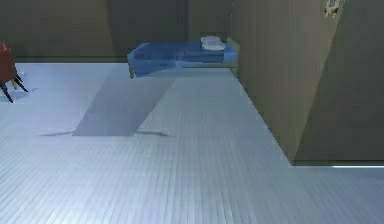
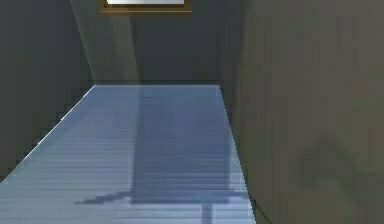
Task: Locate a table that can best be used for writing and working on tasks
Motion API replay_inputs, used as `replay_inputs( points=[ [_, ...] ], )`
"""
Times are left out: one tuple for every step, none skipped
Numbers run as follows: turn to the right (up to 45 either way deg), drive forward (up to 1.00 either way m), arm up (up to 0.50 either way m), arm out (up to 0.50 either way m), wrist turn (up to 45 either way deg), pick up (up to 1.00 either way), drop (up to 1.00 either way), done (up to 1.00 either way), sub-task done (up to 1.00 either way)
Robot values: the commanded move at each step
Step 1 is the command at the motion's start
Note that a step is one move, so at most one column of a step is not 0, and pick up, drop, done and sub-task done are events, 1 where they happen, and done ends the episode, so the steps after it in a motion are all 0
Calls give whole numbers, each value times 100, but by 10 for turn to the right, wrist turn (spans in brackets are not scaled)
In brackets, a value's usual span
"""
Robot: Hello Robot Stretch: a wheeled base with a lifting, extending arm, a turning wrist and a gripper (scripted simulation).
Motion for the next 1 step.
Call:
replay_inputs(
  points=[
    [0,10,0,0,0,0,0,0,0]
  ],
)
